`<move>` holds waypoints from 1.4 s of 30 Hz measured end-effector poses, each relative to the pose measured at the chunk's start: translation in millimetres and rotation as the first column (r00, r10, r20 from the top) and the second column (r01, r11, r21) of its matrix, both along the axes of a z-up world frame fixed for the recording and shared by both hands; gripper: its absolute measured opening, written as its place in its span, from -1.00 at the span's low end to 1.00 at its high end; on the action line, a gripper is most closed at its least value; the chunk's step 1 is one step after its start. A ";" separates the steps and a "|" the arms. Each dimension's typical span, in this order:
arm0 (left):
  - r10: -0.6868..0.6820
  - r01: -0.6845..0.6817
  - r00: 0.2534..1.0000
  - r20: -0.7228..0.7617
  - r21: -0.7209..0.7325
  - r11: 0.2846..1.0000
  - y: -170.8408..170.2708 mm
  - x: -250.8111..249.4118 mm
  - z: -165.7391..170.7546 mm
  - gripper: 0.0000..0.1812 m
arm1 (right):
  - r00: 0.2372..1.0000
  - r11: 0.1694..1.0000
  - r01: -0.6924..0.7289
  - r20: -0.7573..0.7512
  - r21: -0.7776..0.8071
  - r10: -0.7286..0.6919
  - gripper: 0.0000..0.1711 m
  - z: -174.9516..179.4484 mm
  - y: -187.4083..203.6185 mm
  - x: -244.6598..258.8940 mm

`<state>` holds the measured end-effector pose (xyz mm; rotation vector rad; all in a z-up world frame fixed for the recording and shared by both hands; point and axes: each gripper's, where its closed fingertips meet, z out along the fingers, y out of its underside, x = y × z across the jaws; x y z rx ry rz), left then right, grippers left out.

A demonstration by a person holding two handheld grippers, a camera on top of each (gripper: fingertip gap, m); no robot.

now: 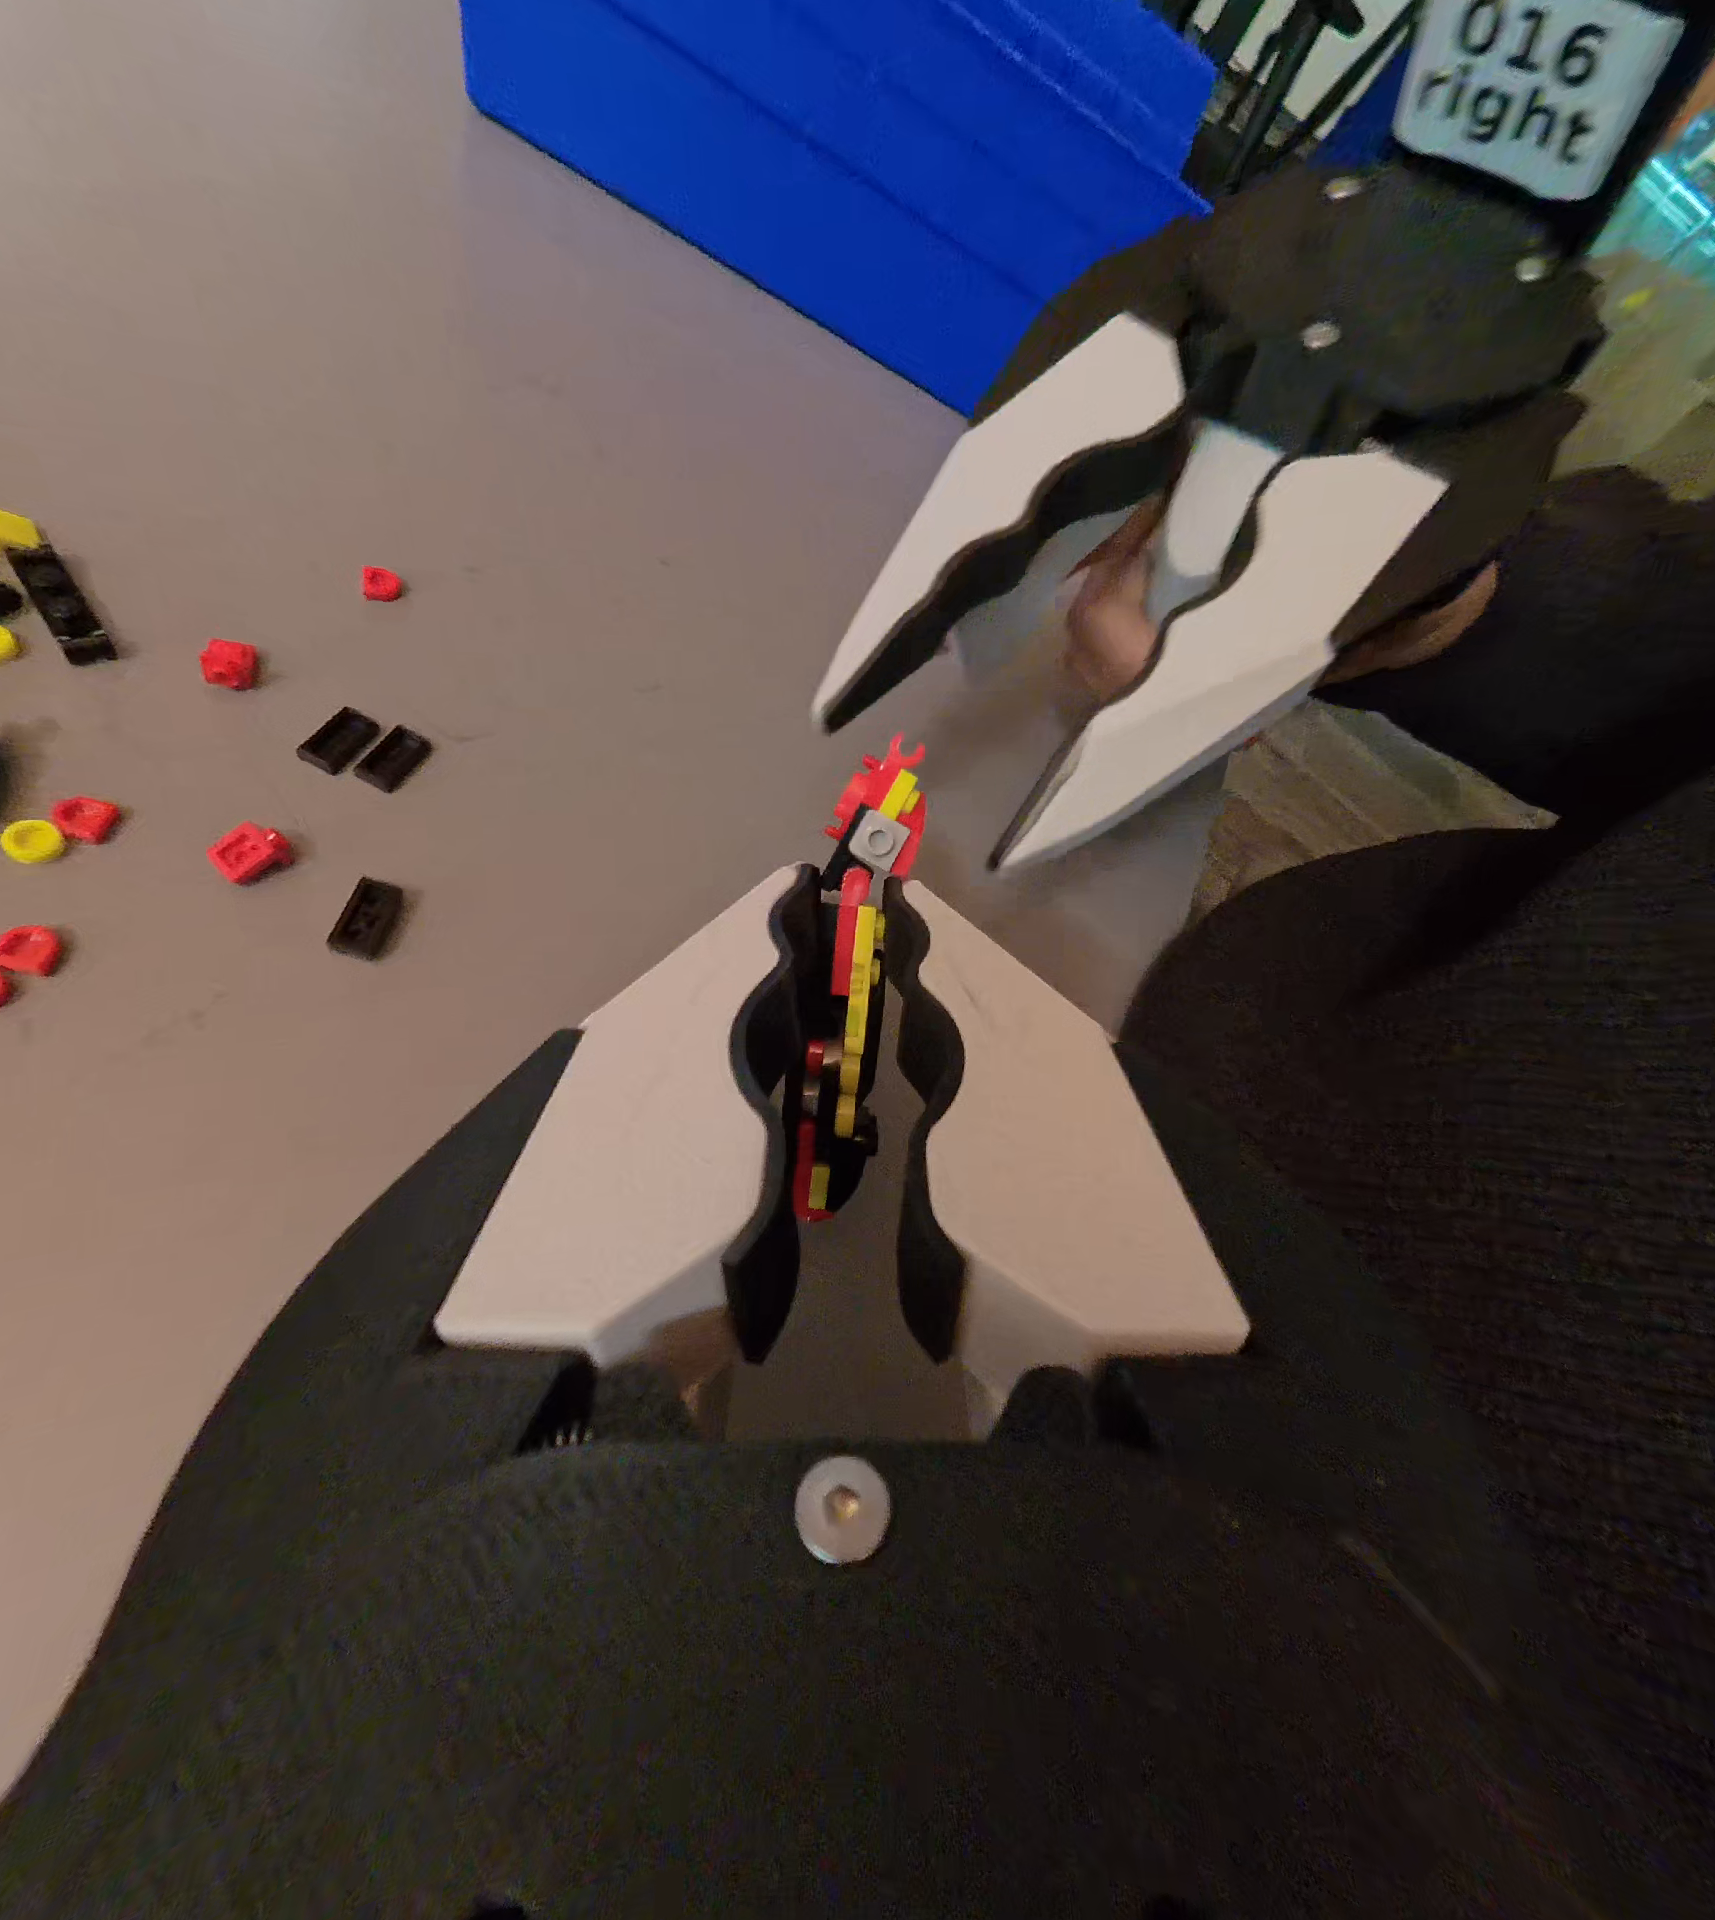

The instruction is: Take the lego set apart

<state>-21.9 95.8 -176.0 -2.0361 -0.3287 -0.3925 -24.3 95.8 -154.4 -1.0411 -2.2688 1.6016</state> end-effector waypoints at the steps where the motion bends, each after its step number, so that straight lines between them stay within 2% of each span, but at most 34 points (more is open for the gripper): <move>1: -0.008 0.008 1.000 -0.015 0.002 1.000 1.3 2.2 0.6 -0.89 | 0.999 1.000 -0.008 0.033 -0.015 0.009 -0.55 -3.5 -3.4 0.5; 2: -0.021 0.021 0.999 -0.033 0.003 1.000 2.3 5.0 1.1 -0.90 | 0.998 0.999 -0.015 0.067 -0.034 0.017 -0.59 -6.3 -6.0 1.3; 3: -0.027 0.026 0.998 -0.064 -0.008 1.000 2.0 5.4 -0.8 -0.90 | 0.995 0.998 -0.030 0.094 -0.063 0.036 -0.73 -6.9 -7.7 3.7; 4: -0.049 0.049 0.995 -0.092 -0.003 0.999 1.6 8.1 -0.4 -0.90 | 0.992 0.995 -0.035 0.115 -0.090 0.045 -0.77 -6.8 -6.7 4.8; 8: -0.116 0.125 0.989 -0.091 0.098 0.987 3.0 22.5 16.6 -0.86 | 0.954 0.940 -0.084 0.245 -0.332 0.172 -0.79 8.0 -4.9 14.7; 13: -0.141 0.132 0.990 0.026 0.219 0.967 2.5 26.7 37.3 -0.82 | 0.910 0.821 -0.057 0.308 -0.569 0.276 -0.84 28.2 -2.6 15.3; 18: -0.104 0.099 0.995 0.013 0.183 0.978 1.7 21.2 31.5 -0.68 | 0.914 0.822 -0.047 0.307 -0.568 0.264 -0.84 26.3 -3.0 13.3; 24: -0.078 0.064 0.992 0.100 0.137 0.988 1.3 15.4 23.9 -0.50 | 0.927 0.830 -0.044 0.287 -0.557 0.242 -0.85 26.0 -3.4 10.7; 28: -0.077 0.058 0.989 0.122 0.154 0.986 0.8 14.2 27.7 -0.53 | 0.936 0.824 -0.036 0.269 -0.566 0.226 -0.85 29.4 -2.6 8.6; 32: -0.063 0.037 0.993 0.098 0.244 0.969 -1.8 9.7 44.4 -0.56 | 0.959 0.792 0.002 0.225 -0.610 0.171 -0.84 39.5 10.4 -0.8; 40: -0.127 0.102 0.986 0.111 0.208 0.973 1.9 24.3 37.2 -0.53 | 0.956 0.777 -0.043 0.199 -0.628 0.214 -0.84 43.9 4.4 5.7; 42: -0.142 0.117 0.985 0.101 0.218 0.969 0.7 26.3 39.2 -0.73 | 0.956 0.781 -0.041 0.204 -0.623 0.213 -0.85 42.3 3.8 5.1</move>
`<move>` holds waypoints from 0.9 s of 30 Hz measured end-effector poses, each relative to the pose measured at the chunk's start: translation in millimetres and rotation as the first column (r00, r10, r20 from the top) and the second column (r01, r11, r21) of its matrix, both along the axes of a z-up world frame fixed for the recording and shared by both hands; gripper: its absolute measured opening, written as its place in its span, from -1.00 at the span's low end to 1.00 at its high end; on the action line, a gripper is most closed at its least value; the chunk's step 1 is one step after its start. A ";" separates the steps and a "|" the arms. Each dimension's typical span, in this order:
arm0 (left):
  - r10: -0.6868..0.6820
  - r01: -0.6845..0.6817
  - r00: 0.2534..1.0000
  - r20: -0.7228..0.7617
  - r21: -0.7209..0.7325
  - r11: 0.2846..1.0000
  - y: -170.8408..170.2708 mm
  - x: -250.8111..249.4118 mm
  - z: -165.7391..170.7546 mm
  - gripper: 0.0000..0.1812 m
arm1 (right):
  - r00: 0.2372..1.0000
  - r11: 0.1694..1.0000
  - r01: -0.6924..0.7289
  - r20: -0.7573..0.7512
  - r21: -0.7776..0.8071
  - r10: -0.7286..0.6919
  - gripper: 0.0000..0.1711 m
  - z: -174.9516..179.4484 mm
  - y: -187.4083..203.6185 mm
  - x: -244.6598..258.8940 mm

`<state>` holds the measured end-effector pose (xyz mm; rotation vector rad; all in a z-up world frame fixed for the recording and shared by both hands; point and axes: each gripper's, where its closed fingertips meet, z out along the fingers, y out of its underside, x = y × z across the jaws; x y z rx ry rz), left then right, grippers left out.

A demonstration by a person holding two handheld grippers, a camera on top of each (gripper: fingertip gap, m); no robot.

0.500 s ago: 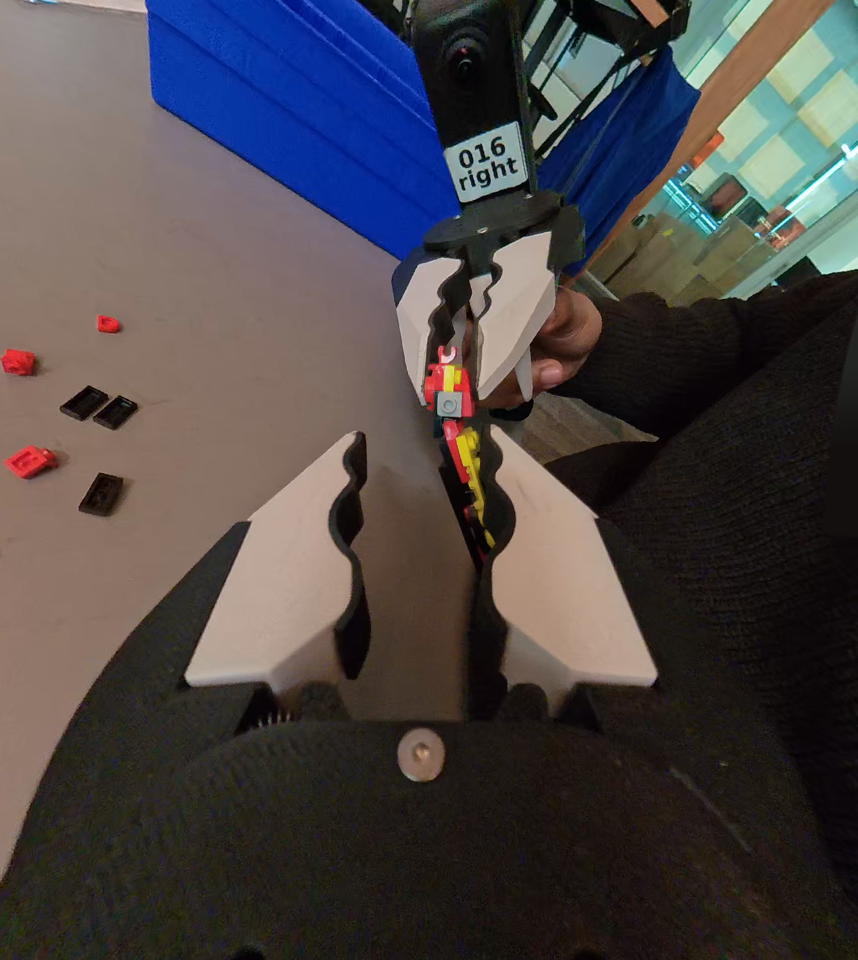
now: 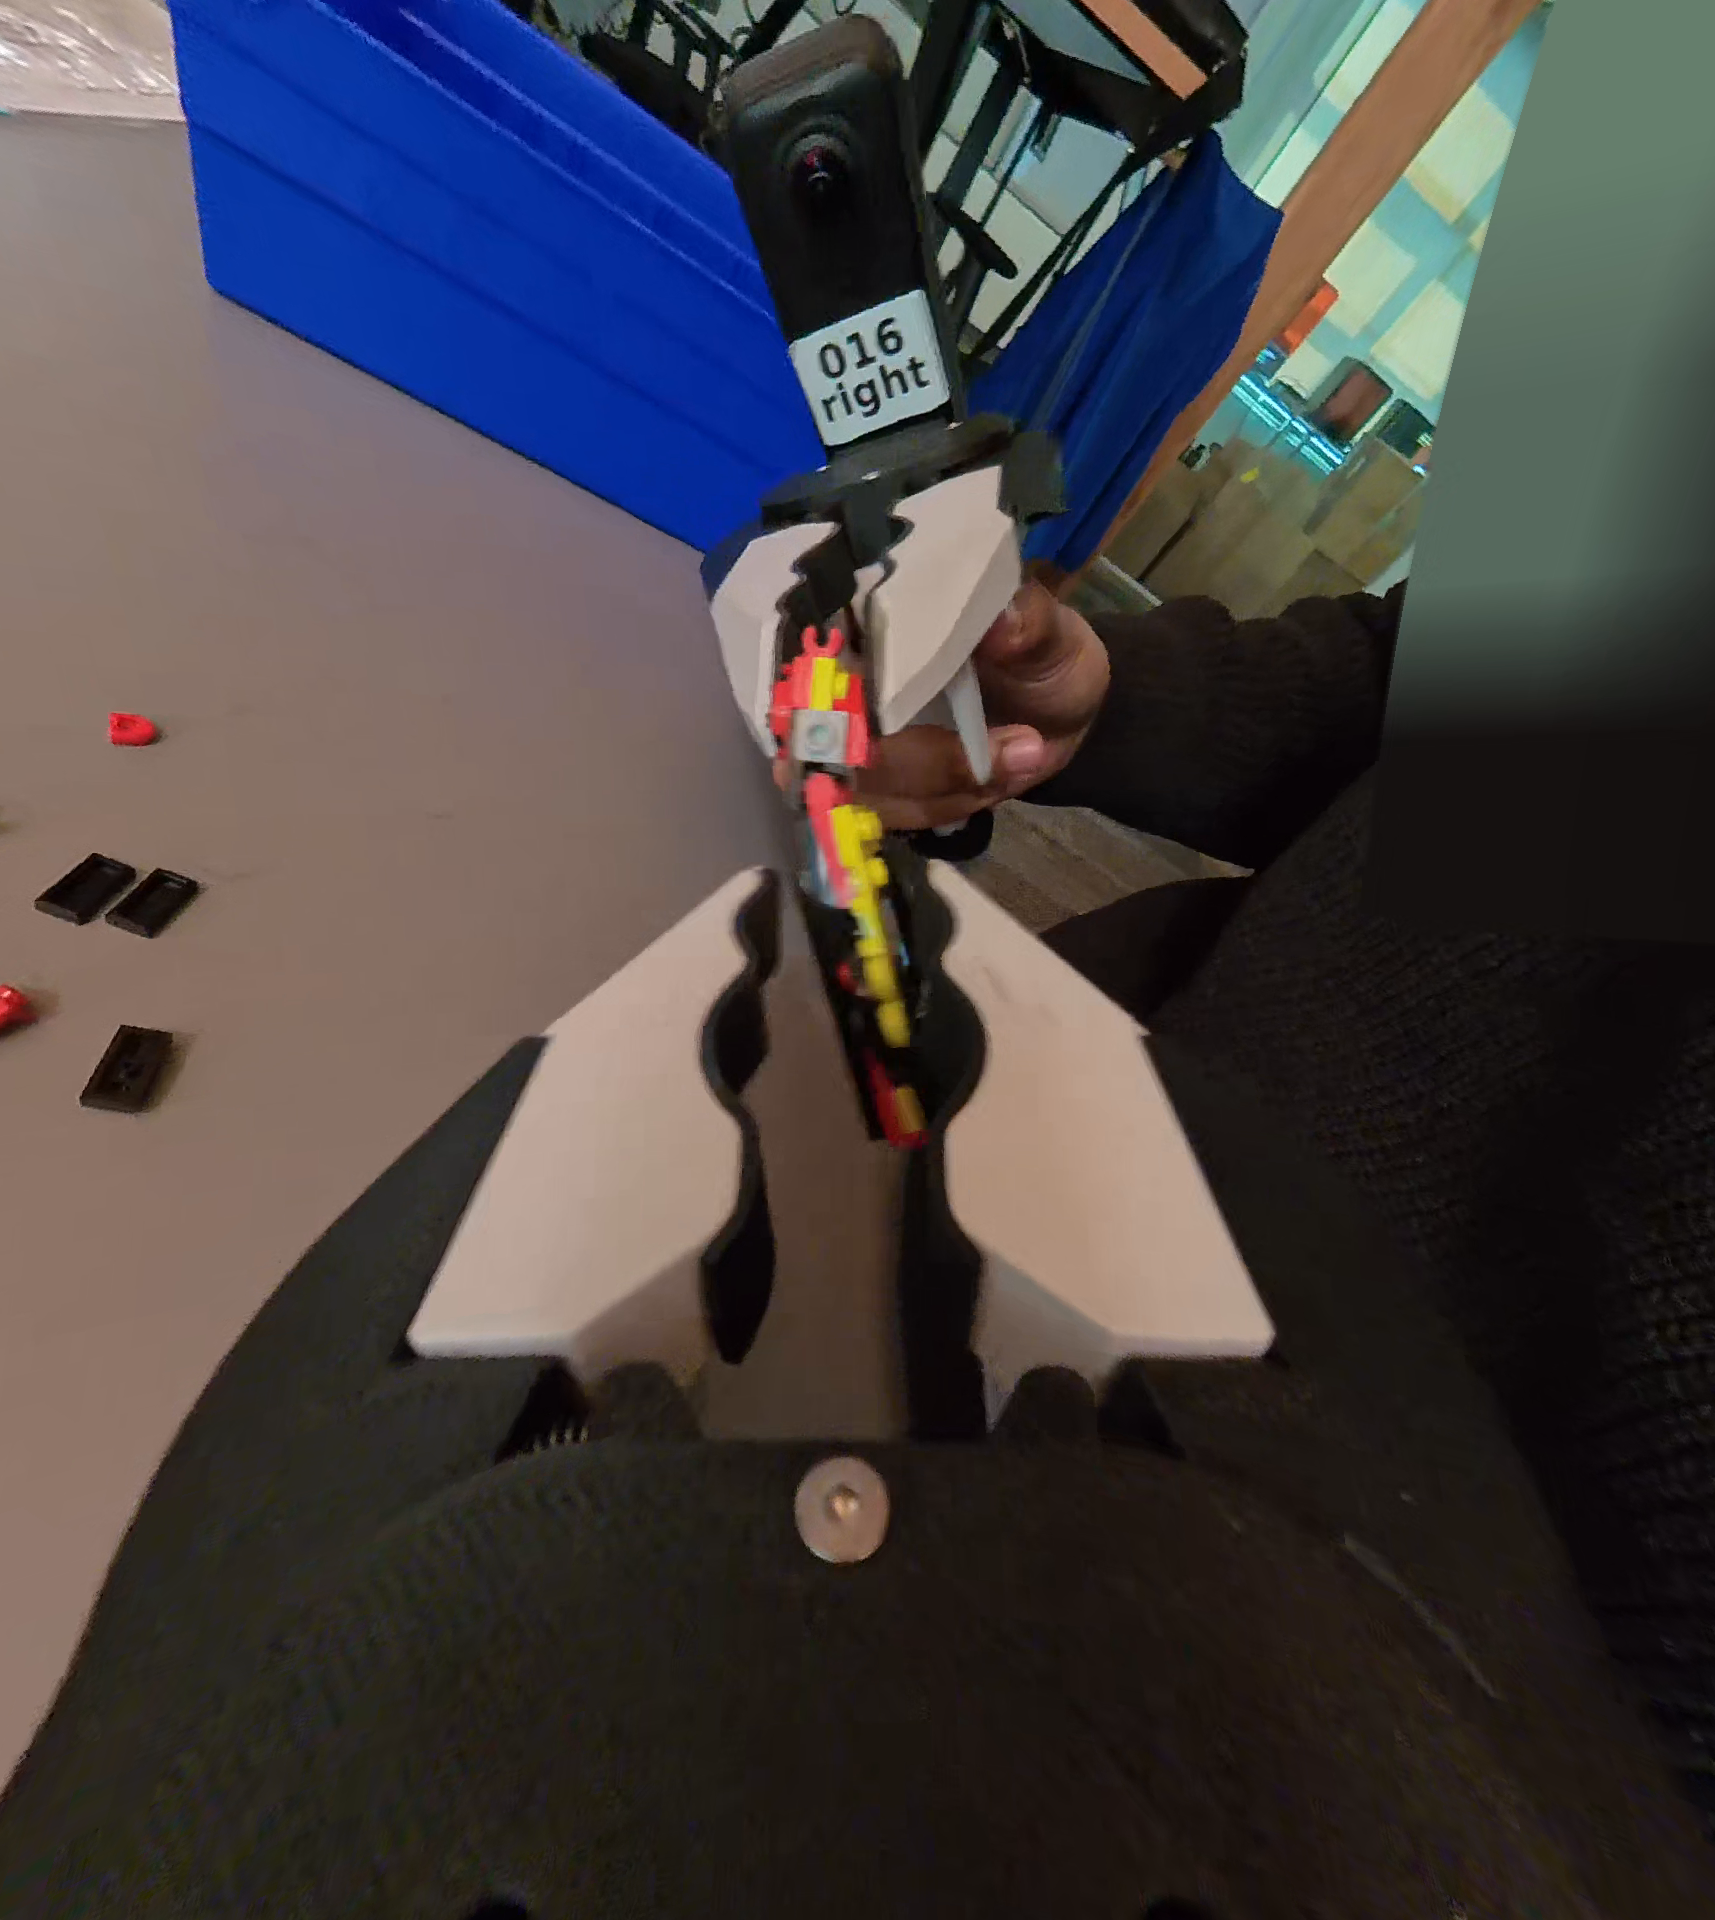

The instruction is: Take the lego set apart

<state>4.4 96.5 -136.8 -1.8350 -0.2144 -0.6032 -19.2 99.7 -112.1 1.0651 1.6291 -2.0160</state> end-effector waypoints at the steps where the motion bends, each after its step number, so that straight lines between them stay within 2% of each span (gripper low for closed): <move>1: 0.000 0.000 1.000 -0.004 0.008 1.000 -0.3 0.4 1.5 -0.77 | 1.000 1.000 -0.003 0.004 -0.008 0.003 -0.85 0.2 0.7 -0.1; 9: -0.038 0.041 0.997 -0.074 0.027 0.999 -3.2 7.3 3.0 -0.76 | 0.961 0.955 -0.093 0.224 -0.283 0.160 -0.83 -0.8 0.3 4.2; 14: -0.041 0.045 0.993 -0.113 0.037 0.998 -3.7 7.8 3.5 -0.76 | 0.971 0.970 -0.108 0.188 -0.220 0.151 -0.84 0.5 -0.2 5.5; 19: 0.019 -0.016 0.988 -0.154 0.019 1.000 -3.0 -3.1 1.8 -0.80 | 0.970 0.974 -0.091 0.201 -0.210 0.134 -0.82 -5.1 1.8 3.2; 21: 0.021 -0.019 0.984 -0.177 0.012 1.000 -4.0 -3.5 0.2 -0.79 | 0.983 0.988 -0.064 0.162 -0.139 0.086 -0.79 -6.9 1.8 0.8; 24: 0.032 -0.034 0.974 -0.223 -0.004 0.999 -4.9 -6.8 -2.7 -0.78 | 0.998 1.000 -0.009 0.070 0.006 0.009 -0.85 -7.8 3.5 -2.3; 27: 0.078 -0.081 0.967 -0.243 -0.005 0.997 -2.9 -13.2 1.3 -0.80 | 0.998 0.999 0.031 0.053 -0.023 -0.029 -0.87 -1.3 6.7 -5.1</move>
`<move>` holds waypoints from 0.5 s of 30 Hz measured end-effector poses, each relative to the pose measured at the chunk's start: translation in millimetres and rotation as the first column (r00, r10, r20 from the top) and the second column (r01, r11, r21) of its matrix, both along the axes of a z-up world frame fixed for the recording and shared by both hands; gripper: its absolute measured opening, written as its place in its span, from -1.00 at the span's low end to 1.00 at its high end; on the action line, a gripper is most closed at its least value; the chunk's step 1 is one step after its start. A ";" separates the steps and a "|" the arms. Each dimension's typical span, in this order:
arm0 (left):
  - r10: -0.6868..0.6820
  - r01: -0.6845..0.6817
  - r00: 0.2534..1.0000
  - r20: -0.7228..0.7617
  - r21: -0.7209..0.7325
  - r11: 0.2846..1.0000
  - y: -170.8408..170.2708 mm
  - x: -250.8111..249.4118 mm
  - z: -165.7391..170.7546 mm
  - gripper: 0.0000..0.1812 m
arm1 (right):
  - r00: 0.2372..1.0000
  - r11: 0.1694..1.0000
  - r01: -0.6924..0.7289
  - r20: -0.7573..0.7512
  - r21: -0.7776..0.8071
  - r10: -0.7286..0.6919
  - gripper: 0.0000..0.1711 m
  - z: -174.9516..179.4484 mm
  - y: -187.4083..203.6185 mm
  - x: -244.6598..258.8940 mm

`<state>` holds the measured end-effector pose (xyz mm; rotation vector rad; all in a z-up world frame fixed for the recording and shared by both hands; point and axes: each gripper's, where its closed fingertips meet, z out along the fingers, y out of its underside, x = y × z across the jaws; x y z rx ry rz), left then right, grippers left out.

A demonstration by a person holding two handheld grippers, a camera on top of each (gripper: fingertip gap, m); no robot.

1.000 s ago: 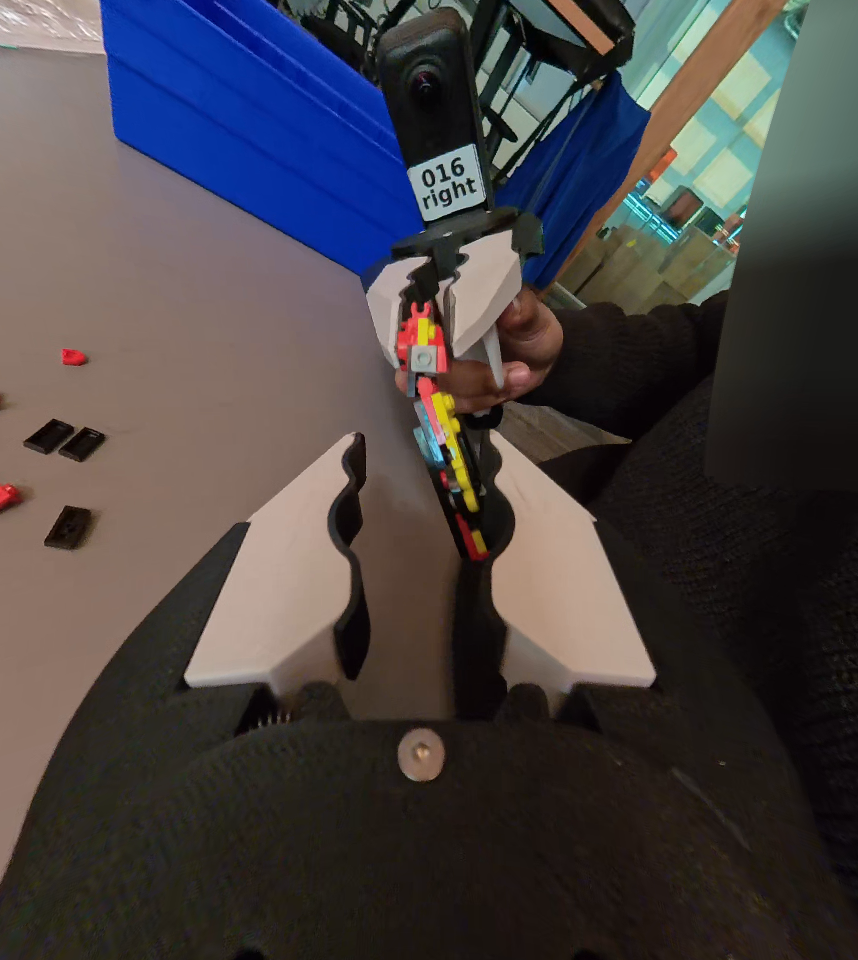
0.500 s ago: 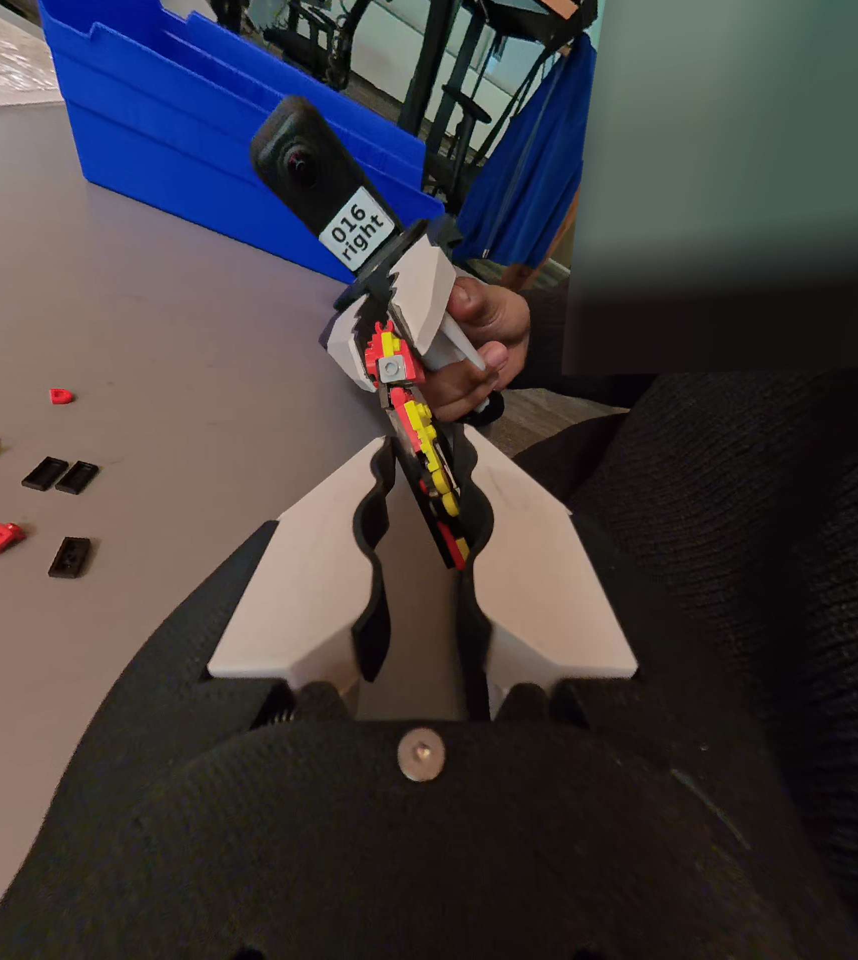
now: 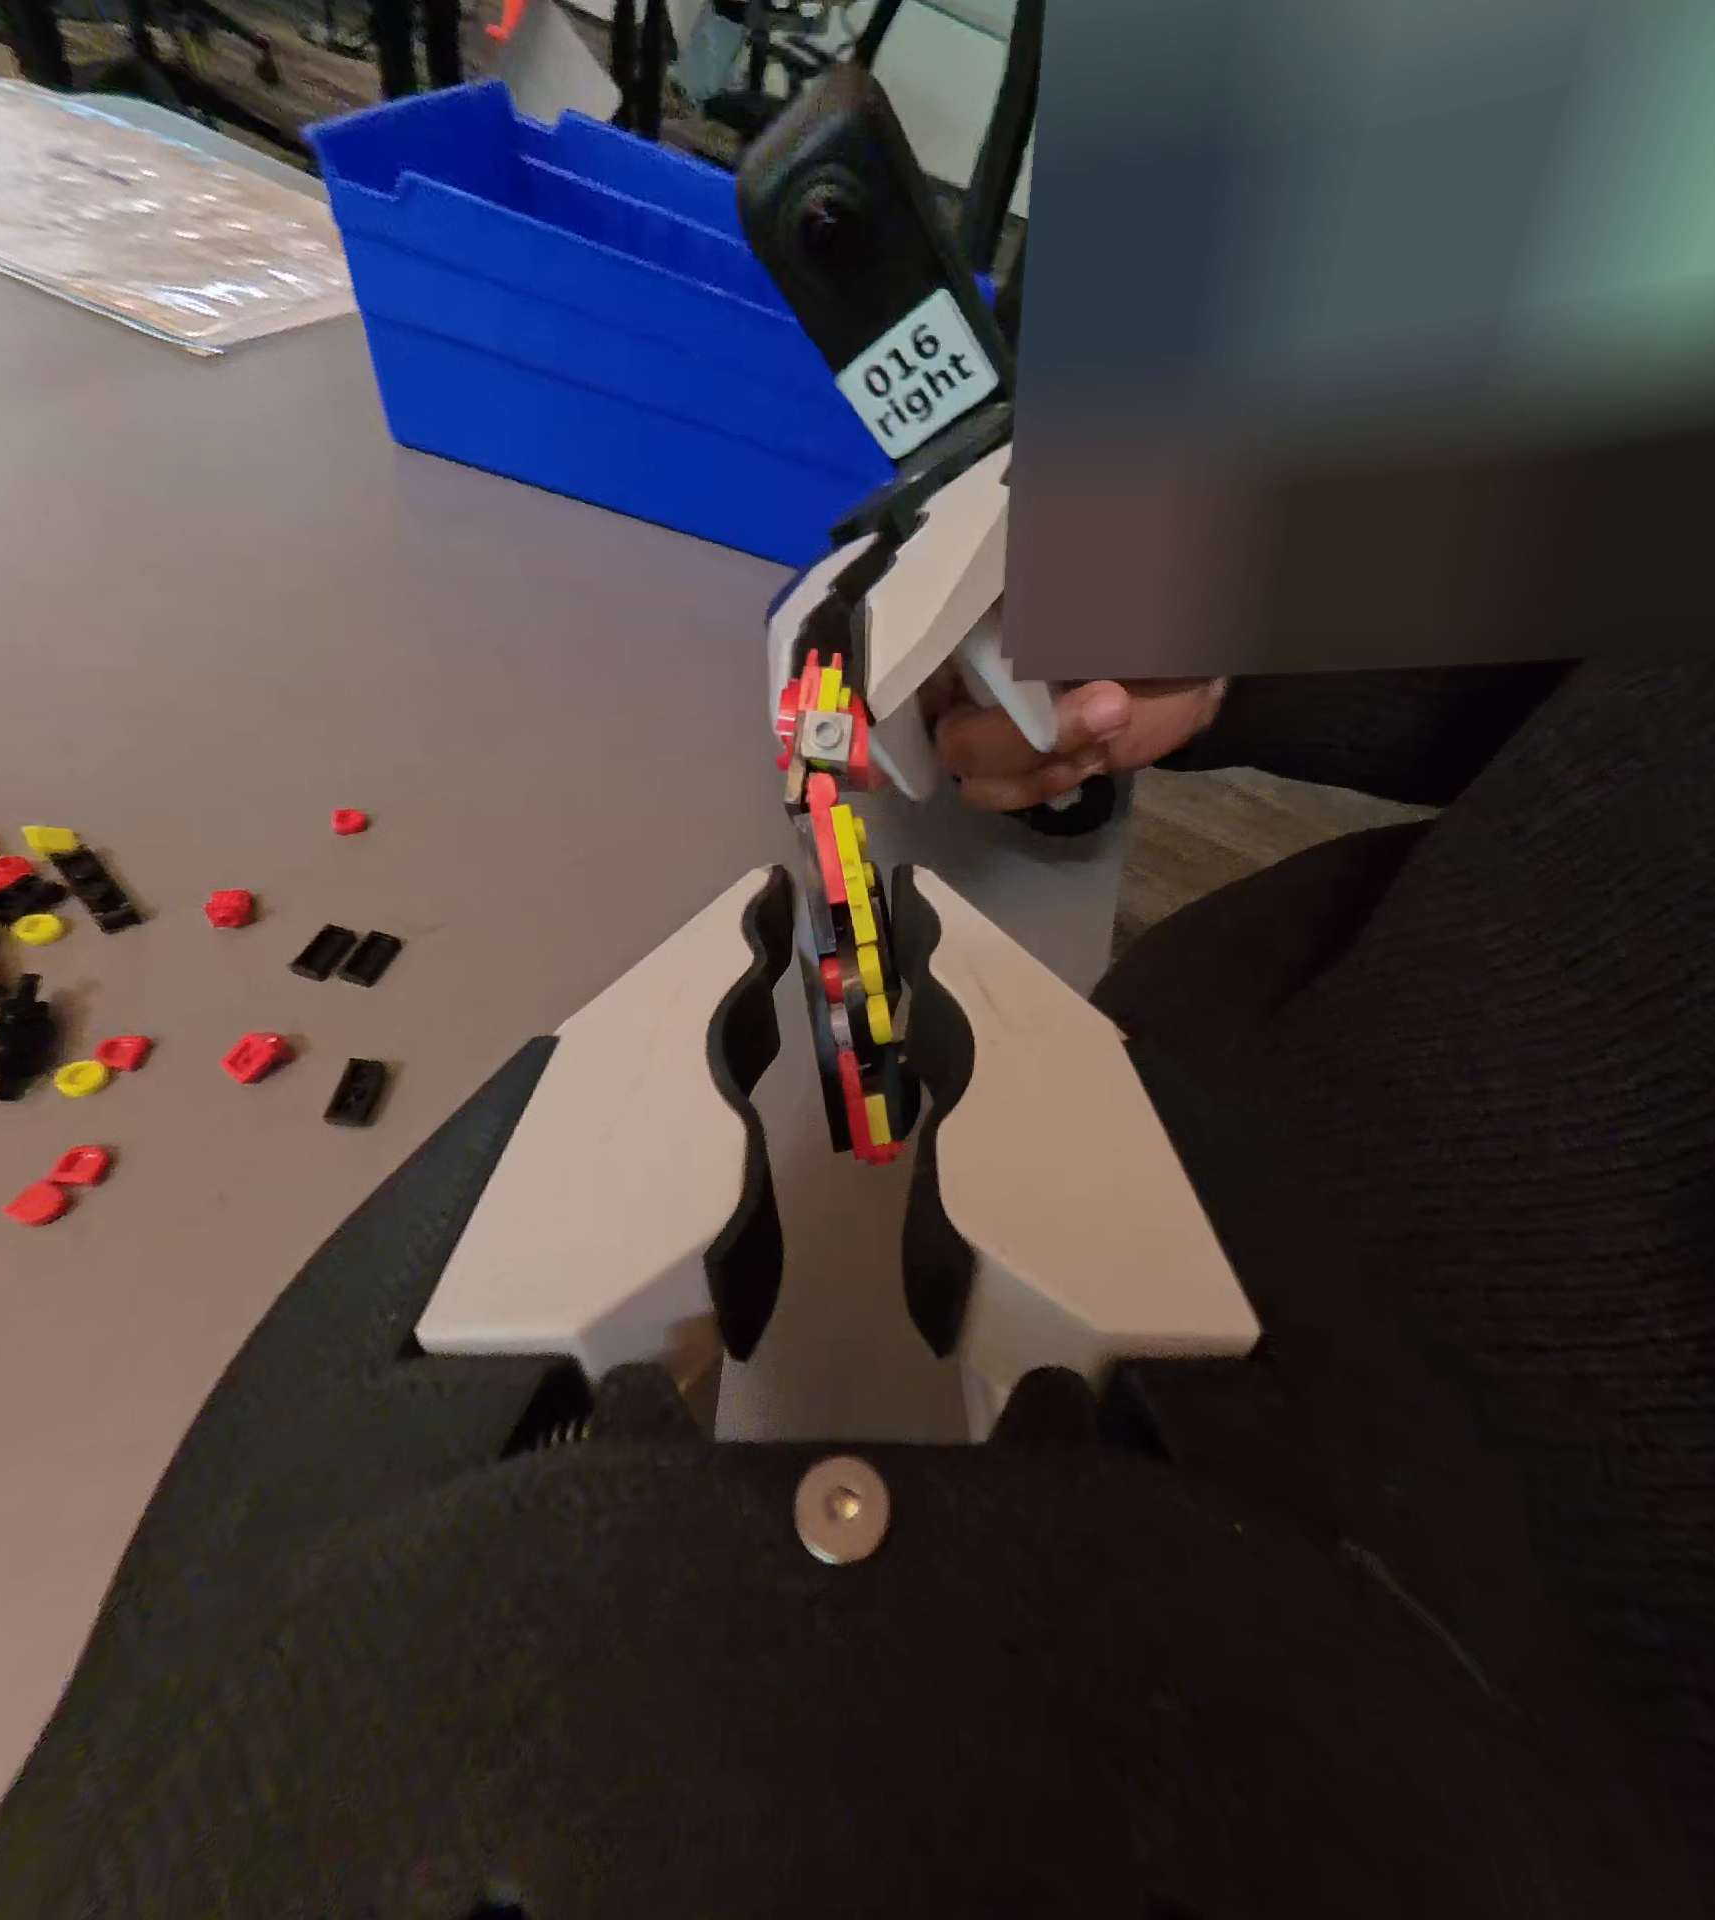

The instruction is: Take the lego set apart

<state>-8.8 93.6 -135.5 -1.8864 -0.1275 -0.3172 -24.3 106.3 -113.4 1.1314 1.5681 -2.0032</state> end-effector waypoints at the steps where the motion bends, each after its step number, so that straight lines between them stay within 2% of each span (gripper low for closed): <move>1: 0.021 -0.021 1.000 -0.023 -0.014 1.000 -0.9 -4.5 -1.6 -0.83 | 0.999 0.999 0.033 0.003 -0.026 -0.033 -0.90 1.3 4.6 -3.5; 2: 0.034 -0.034 0.999 -0.037 -0.026 0.999 -2.6 -7.7 -3.6 -0.84 | 0.995 0.994 0.102 0.000 -0.034 -0.102 -1.00 1.4 13.7 -11.0; 5: 0.108 -0.108 0.994 -0.030 -0.019 0.994 -5.3 -21.0 -2.7 -0.84 | 0.971 0.977 0.211 -0.111 -0.027 -0.213 -0.70 14.0 35.1 -19.6; 7: 0.133 -0.134 0.991 -0.035 -0.017 0.991 -5.3 -25.7 -2.2 -0.84 | 0.939 0.962 0.261 -0.253 0.077 -0.234 -0.57 19.7 34.4 -18.4; 9: 0.124 -0.126 0.990 -0.070 -0.025 0.992 -5.2 -24.6 -5.2 -0.84 | 0.876 0.919 0.317 -0.443 0.233 -0.190 -0.44 20.8 25.2 -13.6; 12: 0.105 -0.111 0.982 -0.156 -0.033 0.993 -4.8 -21.0 -6.5 -0.84 | 0.709 0.791 0.460 -0.703 0.404 -0.054 -0.35 23.5 11.4 -4.6; 14: 0.088 -0.102 0.969 -0.231 -0.048 0.994 -4.6 -18.5 -9.6 -0.84 | 0.567 0.746 0.565 -0.823 0.352 -0.041 -0.31 38.7 5.0 3.7; 15: 0.082 -0.104 0.957 -0.278 -0.065 0.992 -4.8 -18.5 -13.1 -0.84 | 0.460 0.714 0.645 -0.884 0.272 -0.079 -0.44 49.5 8.2 7.2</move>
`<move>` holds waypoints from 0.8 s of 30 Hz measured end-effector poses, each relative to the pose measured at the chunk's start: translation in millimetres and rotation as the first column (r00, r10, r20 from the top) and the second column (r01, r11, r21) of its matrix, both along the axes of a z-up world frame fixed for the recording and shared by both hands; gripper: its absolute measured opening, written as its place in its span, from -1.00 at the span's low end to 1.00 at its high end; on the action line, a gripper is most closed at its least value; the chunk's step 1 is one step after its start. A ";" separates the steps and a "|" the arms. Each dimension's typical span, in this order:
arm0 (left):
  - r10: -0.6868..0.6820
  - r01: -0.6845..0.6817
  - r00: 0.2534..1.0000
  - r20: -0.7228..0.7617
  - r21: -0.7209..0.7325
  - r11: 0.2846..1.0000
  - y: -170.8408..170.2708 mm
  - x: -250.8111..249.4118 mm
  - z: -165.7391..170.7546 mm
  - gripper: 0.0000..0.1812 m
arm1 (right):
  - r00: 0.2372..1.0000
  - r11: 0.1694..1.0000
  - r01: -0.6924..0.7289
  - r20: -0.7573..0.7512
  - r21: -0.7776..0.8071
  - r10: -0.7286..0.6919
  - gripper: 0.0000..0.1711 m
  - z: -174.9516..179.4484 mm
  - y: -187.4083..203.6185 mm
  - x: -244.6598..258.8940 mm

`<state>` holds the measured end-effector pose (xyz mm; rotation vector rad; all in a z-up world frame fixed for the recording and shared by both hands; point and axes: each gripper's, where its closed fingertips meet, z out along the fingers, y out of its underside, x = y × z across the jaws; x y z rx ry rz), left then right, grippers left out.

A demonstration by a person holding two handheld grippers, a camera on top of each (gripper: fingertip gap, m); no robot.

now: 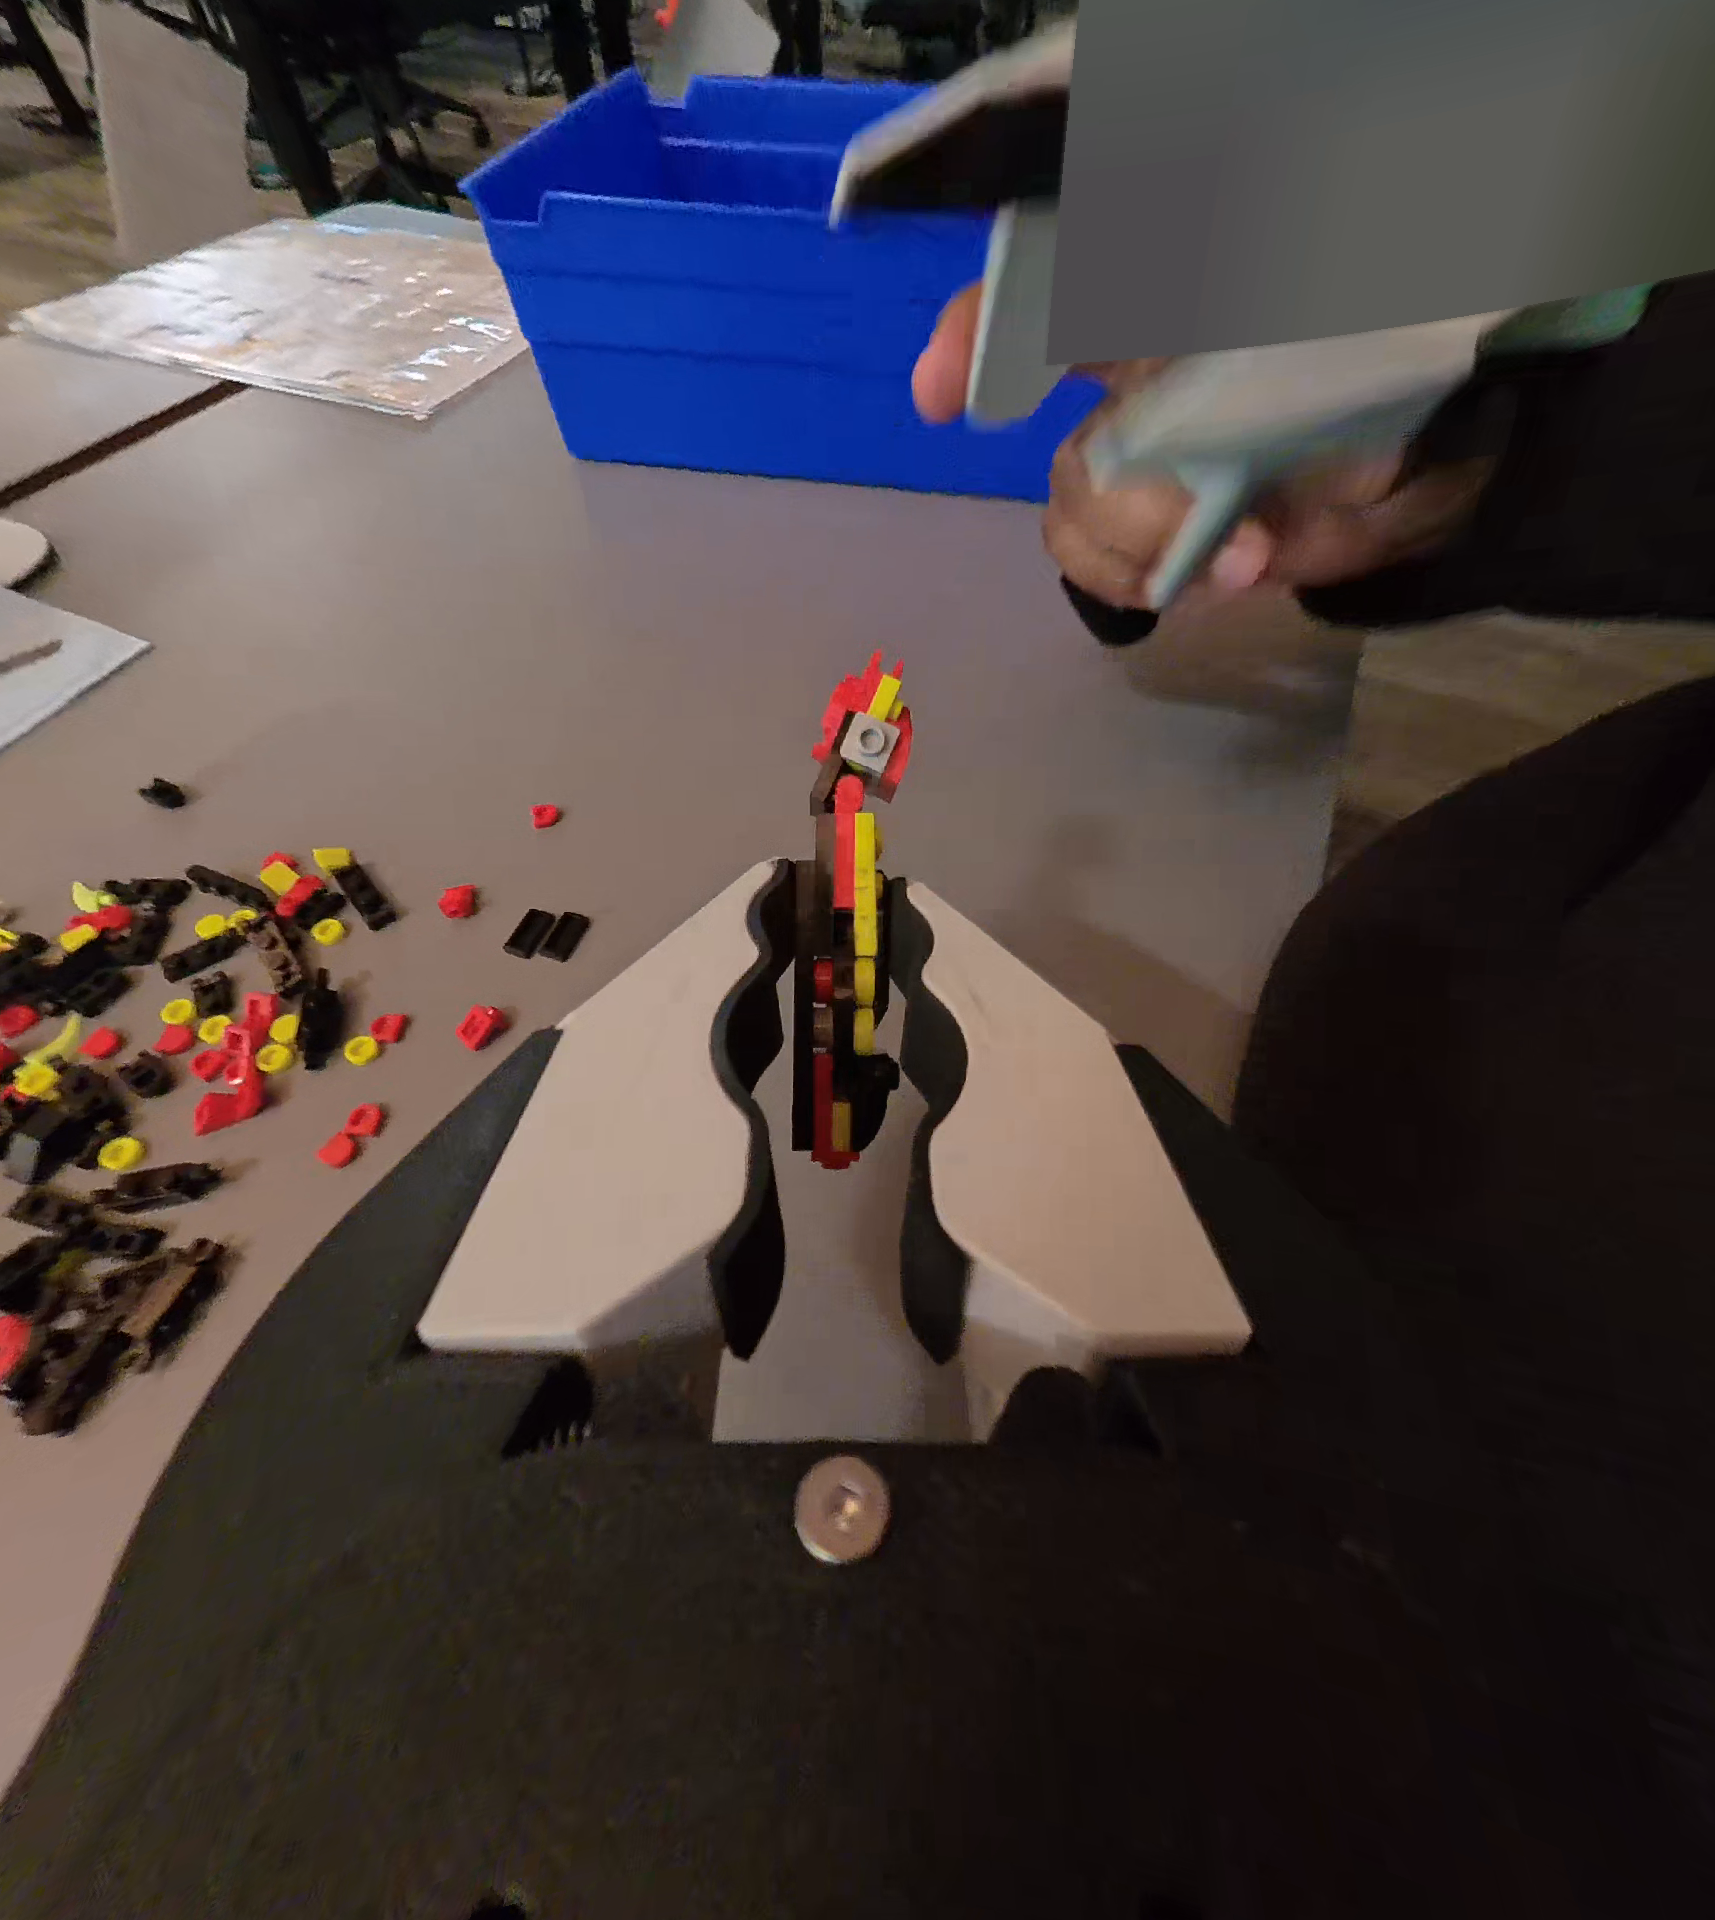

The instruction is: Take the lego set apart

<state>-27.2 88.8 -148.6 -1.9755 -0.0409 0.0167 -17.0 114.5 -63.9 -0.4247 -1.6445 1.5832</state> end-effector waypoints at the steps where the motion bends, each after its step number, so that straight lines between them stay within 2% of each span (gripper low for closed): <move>1: -0.009 0.007 0.999 -0.049 -0.024 1.000 -0.4 0.9 -4.0 -0.84 | 0.996 0.999 0.020 -0.091 0.034 -0.017 -0.64 1.6 0.3 6.8; 2: -0.020 0.016 0.995 -0.093 -0.049 0.999 -0.7 2.1 -7.7 -0.84 | 0.997 0.991 -0.016 -0.075 0.131 0.026 -0.71 -13.6 -7.1 10.7; 4: -0.039 0.026 0.986 -0.165 -0.078 0.997 -0.7 4.9 -11.4 -0.83 | 0.998 0.969 -0.044 0.058 0.245 0.030 -0.67 -47.4 -11.5 6.4; 6: -0.055 0.034 0.976 -0.212 -0.104 0.994 -0.6 7.5 -14.7 -0.83 | 0.986 0.970 -0.072 0.166 0.232 0.033 -0.50 -62.4 -12.3 3.4; 9: -0.080 0.045 0.968 -0.238 -0.150 0.988 -1.5 10.3 -22.4 -0.83 | 0.946 0.968 -0.154 0.312 0.198 0.087 -0.37 -76.0 -15.3 7.9; 12: -0.140 0.100 0.969 -0.203 -0.196 0.976 -2.4 20.0 -31.1 -0.84 | 0.922 0.941 -0.230 0.366 0.249 0.129 -0.54 -89.7 -20.9 19.0; 15: -0.223 0.184 0.963 -0.151 -0.234 0.955 -4.6 35.2 -38.8 -0.84 | 0.897 0.915 -0.289 0.412 0.281 0.156 -0.60 -100.7 -29.2 28.9; 18: -0.288 0.258 0.953 -0.097 -0.242 0.935 -7.2 48.2 -41.5 -0.83 | 0.872 0.890 -0.352 0.448 0.290 0.199 -0.82 -106.4 -34.0 38.3; 21: -0.318 0.299 0.947 -0.054 -0.223 0.928 -8.9 54.9 -39.7 -0.82 | 0.848 0.877 -0.398 0.473 0.271 0.239 -0.82 -102.9 -36.1 44.6; 24: -0.340 0.340 0.940 0.033 -0.178 0.923 -7.8 63.9 -35.0 -0.79 | 0.795 0.881 -0.442 0.529 0.170 0.297 -0.82 -94.5 -41.2 49.7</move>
